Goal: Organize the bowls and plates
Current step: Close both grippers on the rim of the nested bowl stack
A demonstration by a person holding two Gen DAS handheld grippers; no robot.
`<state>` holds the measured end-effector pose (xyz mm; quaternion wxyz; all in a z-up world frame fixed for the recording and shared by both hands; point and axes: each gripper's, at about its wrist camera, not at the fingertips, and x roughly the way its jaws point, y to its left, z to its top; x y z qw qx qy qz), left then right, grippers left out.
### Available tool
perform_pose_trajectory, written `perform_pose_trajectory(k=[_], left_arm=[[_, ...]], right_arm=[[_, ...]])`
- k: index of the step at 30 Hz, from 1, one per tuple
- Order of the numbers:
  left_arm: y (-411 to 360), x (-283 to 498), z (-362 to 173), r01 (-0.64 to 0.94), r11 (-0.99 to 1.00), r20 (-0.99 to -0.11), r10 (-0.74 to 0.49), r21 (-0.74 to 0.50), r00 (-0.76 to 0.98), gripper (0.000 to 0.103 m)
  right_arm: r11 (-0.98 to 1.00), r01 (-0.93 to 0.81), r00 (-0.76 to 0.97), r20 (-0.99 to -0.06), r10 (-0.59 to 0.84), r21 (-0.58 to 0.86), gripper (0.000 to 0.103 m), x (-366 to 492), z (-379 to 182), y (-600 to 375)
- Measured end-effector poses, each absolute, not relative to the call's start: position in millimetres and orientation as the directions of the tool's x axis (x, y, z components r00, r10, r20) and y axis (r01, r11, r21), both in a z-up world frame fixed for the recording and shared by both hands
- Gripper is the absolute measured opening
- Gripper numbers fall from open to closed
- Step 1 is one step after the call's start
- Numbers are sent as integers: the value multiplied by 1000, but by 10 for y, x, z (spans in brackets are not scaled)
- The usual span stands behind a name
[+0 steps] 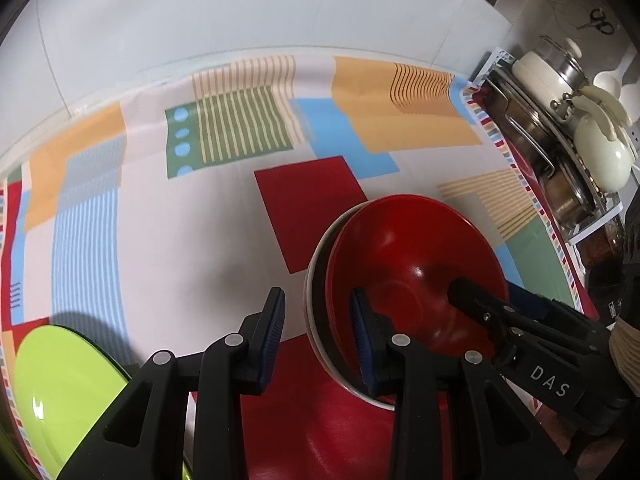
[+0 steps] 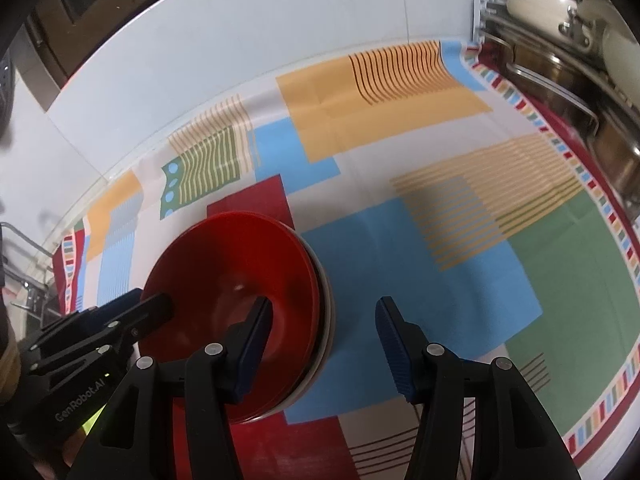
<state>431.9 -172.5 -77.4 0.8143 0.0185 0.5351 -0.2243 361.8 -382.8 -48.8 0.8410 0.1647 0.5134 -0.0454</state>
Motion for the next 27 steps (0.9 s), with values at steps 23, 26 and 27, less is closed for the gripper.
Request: perform_pose_trajectory(k=[23,26,27], left_arm=[[-1764,4370,-966,336,902,-898,-363,-271,249,25],[-1757,4374,-974,332,903,-897,-363,-272,252,23],[-1755,4373,-973,330,904,-897,-362,-272,253,23]], right_arm=[[905,284,382,-903,197,318,40,3700,-768,-3837],[903,284,379,-903,202,321,37,3704,-785,-3838],[902,281,381,-901,208,327,35,3705,-783,-3835]])
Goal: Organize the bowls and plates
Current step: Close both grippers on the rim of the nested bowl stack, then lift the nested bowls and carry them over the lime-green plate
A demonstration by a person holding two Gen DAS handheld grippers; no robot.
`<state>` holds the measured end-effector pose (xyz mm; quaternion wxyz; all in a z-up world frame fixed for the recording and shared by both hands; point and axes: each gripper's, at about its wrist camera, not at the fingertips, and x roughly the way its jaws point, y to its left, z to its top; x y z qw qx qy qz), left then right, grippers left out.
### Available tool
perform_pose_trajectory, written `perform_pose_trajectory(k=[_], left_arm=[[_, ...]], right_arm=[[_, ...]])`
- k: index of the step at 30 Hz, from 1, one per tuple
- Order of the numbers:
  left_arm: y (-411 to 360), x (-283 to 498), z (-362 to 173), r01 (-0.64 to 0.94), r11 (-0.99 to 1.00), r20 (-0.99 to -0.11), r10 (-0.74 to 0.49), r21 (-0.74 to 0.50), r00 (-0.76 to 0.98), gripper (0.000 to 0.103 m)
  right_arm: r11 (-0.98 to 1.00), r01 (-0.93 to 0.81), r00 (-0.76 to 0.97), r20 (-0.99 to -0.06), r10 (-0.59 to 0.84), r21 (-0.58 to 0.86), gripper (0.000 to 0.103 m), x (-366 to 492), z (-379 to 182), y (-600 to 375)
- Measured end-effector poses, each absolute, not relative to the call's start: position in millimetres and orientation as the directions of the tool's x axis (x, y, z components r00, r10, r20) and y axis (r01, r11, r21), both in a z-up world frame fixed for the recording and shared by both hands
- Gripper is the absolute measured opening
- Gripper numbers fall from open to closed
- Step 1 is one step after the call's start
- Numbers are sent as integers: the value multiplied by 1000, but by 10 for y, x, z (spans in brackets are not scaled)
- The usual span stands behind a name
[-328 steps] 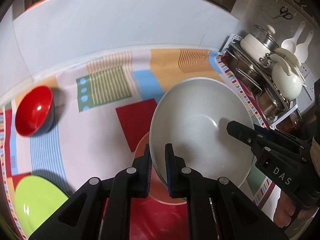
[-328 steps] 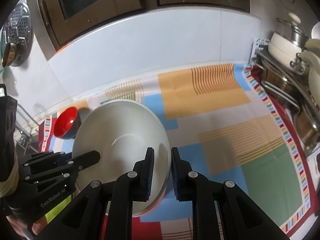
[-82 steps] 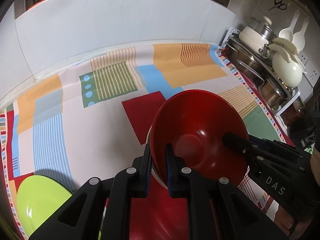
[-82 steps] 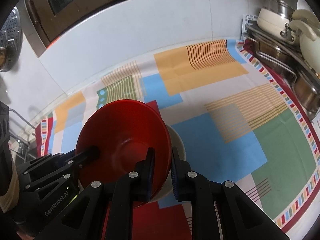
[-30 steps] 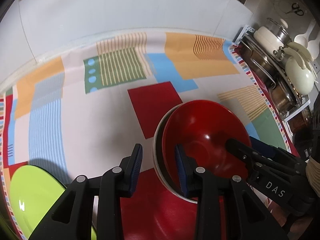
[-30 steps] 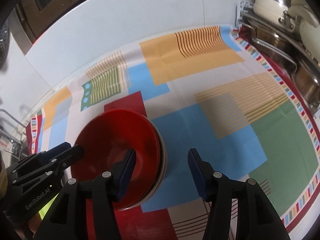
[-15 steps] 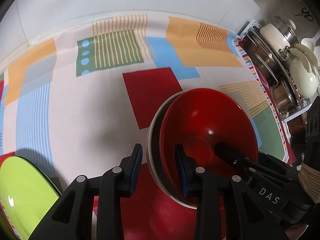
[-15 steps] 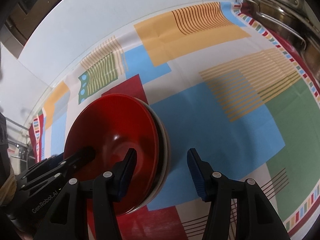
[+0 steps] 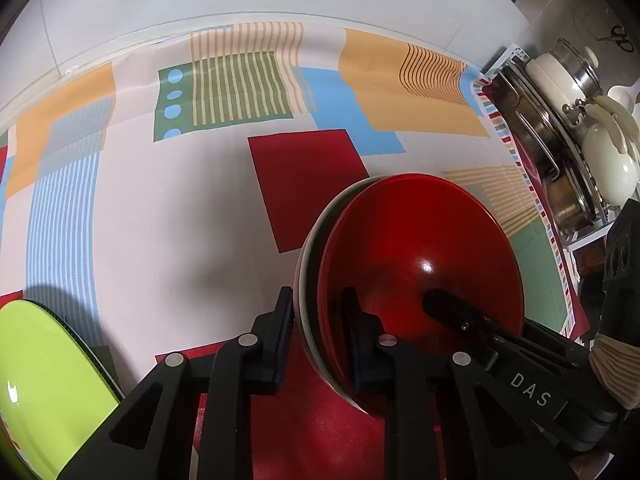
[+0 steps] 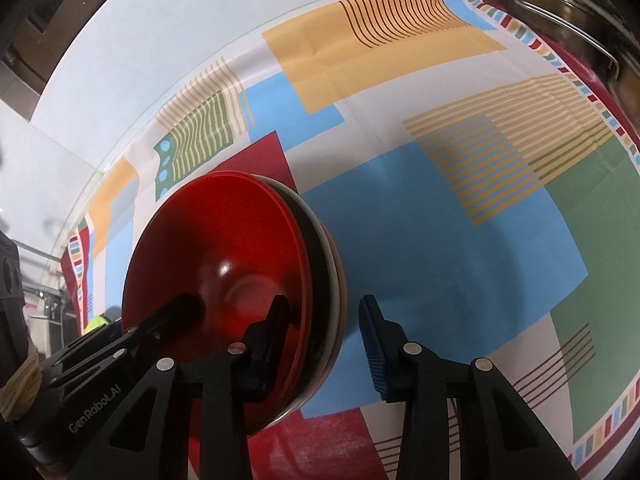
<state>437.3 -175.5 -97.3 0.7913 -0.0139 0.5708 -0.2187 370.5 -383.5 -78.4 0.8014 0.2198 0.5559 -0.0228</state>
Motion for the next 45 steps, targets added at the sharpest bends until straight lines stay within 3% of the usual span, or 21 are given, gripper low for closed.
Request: perform_pose_trajectory(k=[27,45], left_arm=[[-1705,4276,-878,225,944,-909,-302,-242,287,23],[-992,3972,-476,212,939,-862,-334,-270,381,23]], right_arm=[[904,256,362,-901,240,344,30,3734,-742,-3830],[923,191,402,-884,238,335,30,3524,-301,-3318]])
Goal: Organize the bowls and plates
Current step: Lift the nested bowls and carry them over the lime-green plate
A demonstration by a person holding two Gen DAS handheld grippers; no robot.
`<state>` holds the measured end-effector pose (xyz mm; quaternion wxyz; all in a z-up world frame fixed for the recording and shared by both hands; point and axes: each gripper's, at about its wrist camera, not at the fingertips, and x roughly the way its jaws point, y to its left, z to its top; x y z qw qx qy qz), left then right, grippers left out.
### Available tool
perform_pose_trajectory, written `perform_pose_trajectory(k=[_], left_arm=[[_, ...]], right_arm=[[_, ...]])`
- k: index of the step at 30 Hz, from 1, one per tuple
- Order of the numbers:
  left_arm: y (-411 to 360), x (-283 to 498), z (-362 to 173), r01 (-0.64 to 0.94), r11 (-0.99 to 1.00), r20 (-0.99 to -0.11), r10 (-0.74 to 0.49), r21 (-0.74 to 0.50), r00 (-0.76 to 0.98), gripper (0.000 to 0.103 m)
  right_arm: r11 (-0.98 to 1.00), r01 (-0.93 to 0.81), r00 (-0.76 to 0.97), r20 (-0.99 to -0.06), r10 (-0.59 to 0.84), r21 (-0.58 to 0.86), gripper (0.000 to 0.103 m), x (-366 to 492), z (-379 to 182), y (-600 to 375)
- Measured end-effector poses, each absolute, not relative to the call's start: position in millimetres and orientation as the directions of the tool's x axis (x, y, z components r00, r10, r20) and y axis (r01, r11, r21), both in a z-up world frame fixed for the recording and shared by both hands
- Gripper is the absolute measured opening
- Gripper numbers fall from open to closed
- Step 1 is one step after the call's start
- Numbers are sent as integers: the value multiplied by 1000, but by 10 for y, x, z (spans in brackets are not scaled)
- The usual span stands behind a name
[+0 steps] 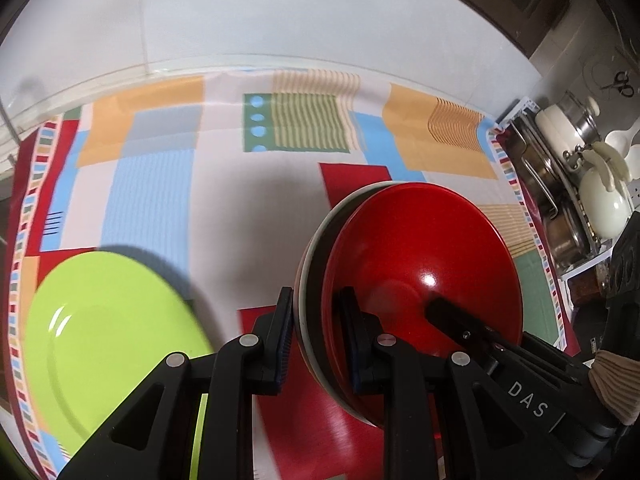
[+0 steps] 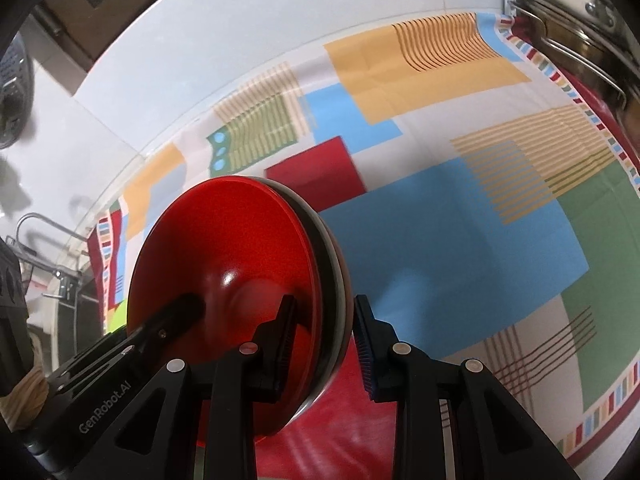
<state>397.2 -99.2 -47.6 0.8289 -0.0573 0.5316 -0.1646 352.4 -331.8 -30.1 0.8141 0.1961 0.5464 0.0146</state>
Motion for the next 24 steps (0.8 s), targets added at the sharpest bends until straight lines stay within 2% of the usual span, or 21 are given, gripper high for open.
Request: perform_pose_trajectory(k=[24], left_arm=[[495,3679,-379,90,958,-845,-282,-271,454,23]], right_arm=[[931,48,403,-860,312,361,30,3286,-71,-1918]])
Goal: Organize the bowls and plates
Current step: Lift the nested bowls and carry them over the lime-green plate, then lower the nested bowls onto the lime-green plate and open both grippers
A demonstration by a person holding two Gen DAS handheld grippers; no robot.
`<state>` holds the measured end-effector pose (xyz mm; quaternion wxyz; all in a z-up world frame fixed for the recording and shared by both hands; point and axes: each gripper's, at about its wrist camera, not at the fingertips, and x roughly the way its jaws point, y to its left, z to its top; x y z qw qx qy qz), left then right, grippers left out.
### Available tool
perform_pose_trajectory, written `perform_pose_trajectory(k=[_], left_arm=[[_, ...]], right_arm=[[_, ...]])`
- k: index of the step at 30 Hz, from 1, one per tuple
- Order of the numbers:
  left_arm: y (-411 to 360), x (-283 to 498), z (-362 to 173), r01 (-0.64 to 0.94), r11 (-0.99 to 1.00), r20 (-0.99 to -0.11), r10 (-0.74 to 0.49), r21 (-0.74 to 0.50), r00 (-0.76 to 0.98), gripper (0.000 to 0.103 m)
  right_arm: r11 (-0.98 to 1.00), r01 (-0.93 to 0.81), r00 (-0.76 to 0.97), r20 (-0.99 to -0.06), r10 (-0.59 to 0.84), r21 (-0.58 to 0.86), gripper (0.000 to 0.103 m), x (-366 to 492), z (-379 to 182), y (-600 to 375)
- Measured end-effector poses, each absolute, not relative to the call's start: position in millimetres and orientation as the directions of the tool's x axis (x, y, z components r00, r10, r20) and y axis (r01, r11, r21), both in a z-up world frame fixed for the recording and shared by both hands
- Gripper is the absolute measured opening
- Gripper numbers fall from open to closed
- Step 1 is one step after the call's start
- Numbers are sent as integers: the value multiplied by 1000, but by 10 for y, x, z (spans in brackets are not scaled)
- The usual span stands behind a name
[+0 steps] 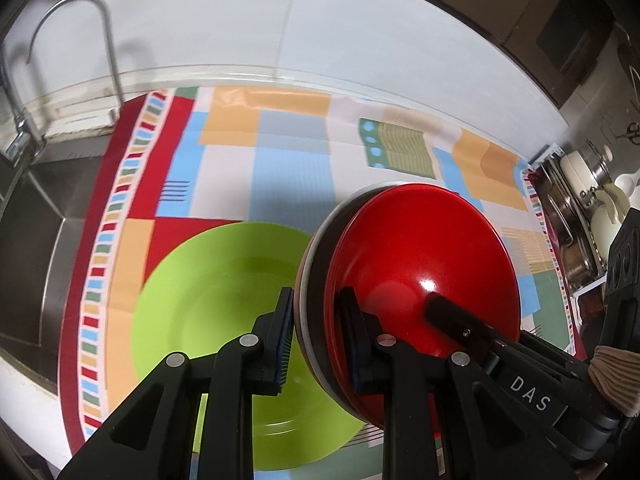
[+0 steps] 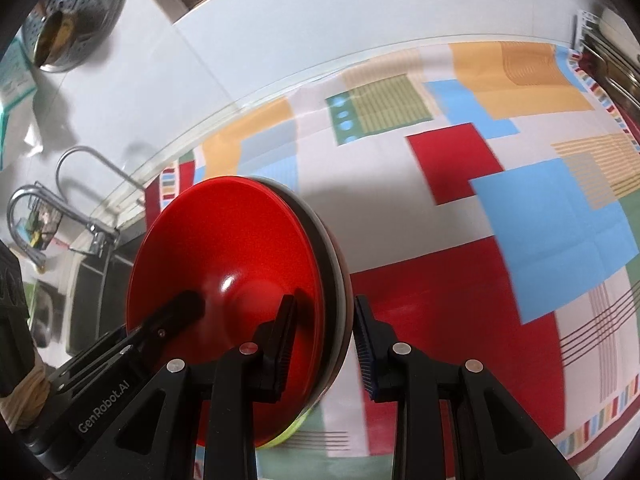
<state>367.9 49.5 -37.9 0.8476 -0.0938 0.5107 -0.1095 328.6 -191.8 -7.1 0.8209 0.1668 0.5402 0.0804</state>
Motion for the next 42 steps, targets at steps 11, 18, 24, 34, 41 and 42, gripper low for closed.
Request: perform_pose_trajectory(k=[11,18,24,34,41,42], left_arm=[[983,3620,-570,21,964,-863,-249,-267,439,23],[1137,3630,-698,-7,964,-877,-240,-267,417,23],[1181,3632,-777,-14,963,-883,-241,-269,403,23],[1213,3634,-858,-28,962,-891,-240,-271,386,23],[1249,3653,-905,-33,962,-895,-239,-271,377,23],[1252,3654,-908,-34,962,-895,-240,-272,376,23]], right_arm=[[934,-9,349,-874,338,357,30,3271,-242,-1414],[935,-29,311,-886,345,354,30,3287,-373,-1214],[938,-33,287,-896,340,346,30,3290,-451,-1128],[941,-36,265,-905,333,336,30,3319,-524,-1079],[941,-41,244,-910,335,335,30,3348,-578,-1051],[941,-41,242,-911,335,336,30,3353,-586,-1045]])
